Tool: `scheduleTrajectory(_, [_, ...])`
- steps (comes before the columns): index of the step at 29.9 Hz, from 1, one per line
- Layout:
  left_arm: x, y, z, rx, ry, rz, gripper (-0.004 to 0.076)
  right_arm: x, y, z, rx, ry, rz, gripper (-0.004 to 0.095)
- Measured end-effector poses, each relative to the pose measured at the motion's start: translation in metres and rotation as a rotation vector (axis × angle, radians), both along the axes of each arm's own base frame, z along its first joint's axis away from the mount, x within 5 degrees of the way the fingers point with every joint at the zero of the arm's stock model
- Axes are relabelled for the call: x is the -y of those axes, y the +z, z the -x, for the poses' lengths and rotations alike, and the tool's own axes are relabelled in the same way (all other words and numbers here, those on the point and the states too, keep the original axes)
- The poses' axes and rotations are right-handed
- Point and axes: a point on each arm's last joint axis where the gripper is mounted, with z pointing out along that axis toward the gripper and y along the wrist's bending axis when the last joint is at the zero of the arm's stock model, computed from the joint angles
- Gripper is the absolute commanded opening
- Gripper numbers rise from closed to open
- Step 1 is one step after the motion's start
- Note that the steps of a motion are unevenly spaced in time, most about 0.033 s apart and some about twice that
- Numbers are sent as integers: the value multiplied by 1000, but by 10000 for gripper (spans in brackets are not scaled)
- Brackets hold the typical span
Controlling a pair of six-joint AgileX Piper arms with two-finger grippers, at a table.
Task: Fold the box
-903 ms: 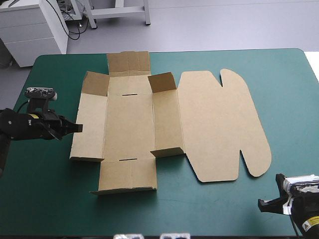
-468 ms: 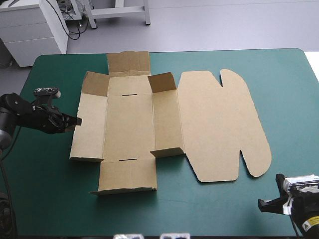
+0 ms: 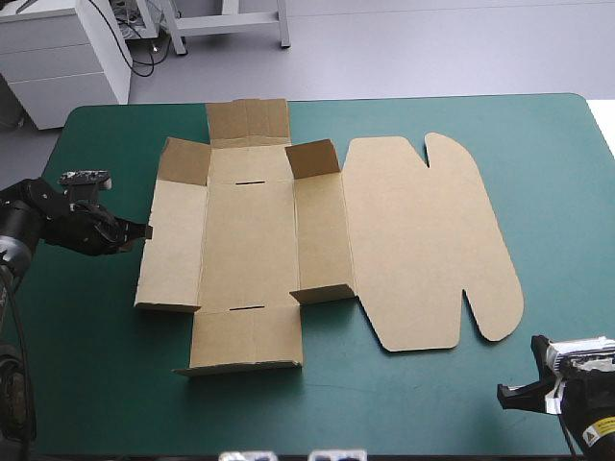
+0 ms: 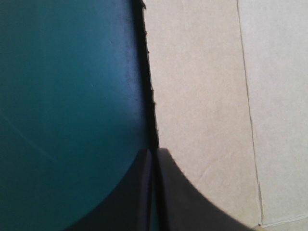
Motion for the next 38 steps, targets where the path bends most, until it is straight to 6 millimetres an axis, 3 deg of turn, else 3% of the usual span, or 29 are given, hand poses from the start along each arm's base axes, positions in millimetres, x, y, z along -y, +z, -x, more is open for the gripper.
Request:
scheduleTrajectory(11, [5,-7,-2,-14,-174,-52,496,0,0,0,0,0,0,-19])
scheduleTrajectory(17, [6,-9,-4,-19,-143,-37,501,0,0,0,0,0,0,-19])
scheduleTrajectory(27, [8,-11,1,-92,-72,19,438,0,0,0,0,0,0,-19])
scheduleTrajectory(38, [9,-12,4,-137,-34,49,440,0,0,0,0,0,0,-19])
